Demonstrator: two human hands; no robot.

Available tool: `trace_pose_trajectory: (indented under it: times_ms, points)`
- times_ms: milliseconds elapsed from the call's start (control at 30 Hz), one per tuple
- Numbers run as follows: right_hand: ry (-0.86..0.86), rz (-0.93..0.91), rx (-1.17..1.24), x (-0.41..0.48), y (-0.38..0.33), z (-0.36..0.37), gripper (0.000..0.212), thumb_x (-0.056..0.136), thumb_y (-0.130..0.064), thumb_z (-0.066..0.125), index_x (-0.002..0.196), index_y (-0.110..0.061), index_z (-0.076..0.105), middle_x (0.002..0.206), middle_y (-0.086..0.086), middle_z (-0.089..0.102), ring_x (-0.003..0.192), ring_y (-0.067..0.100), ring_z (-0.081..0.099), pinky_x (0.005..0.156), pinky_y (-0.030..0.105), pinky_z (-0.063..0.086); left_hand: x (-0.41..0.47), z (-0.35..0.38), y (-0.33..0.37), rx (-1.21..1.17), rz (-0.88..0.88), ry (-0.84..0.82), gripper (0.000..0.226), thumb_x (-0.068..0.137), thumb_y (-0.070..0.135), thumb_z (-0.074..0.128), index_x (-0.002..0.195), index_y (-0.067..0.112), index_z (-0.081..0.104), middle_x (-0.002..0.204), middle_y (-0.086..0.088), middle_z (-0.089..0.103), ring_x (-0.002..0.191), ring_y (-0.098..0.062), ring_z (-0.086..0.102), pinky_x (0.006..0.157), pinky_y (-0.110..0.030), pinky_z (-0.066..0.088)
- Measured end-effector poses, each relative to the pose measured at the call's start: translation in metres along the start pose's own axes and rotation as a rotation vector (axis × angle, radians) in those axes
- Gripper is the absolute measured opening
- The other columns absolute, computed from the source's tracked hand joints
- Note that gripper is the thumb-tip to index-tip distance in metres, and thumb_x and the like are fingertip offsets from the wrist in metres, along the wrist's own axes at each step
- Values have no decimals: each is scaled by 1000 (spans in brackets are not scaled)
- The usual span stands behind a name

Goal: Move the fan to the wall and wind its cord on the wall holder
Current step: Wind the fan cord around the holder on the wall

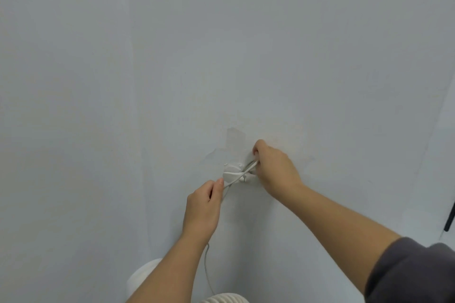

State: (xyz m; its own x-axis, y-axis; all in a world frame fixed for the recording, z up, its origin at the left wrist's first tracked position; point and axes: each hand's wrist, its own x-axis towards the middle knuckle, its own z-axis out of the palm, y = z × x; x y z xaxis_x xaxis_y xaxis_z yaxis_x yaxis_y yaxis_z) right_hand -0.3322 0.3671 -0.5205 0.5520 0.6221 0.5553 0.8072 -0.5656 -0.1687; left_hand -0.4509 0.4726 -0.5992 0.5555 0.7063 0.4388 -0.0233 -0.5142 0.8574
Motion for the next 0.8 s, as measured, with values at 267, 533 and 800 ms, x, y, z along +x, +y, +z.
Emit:
trace_pose_trajectory:
  times_ms: [267, 533, 800]
  points:
    - [133, -476, -313, 0, 40, -14, 20, 75, 2, 64, 90, -10, 59, 92, 7, 55, 73, 30, 55, 51, 34, 41, -2, 11, 2, -5, 34, -199, 33, 94, 33, 55, 69, 13, 58, 53, 10, 37, 49, -8, 32, 50, -20, 28]
    - [148, -919, -539, 6, 85, -31, 19, 79, -8, 62, 84, -25, 69, 106, -3, 63, 94, 23, 56, 79, 35, 35, -3, 32, 4, 147, 53, -456, 24, 93, 27, 56, 71, 22, 64, 60, 2, 57, 55, -9, 47, 59, -25, 40]
    - [120, -957, -551, -3, 101, -22, 38, 88, -17, 48, 118, -31, 66, 132, -21, 57, 125, 19, 50, 98, 38, 28, -4, 51, 5, 332, 108, -673, 23, 97, 23, 45, 107, 32, 63, 64, -1, 63, 59, -9, 54, 59, -20, 42]
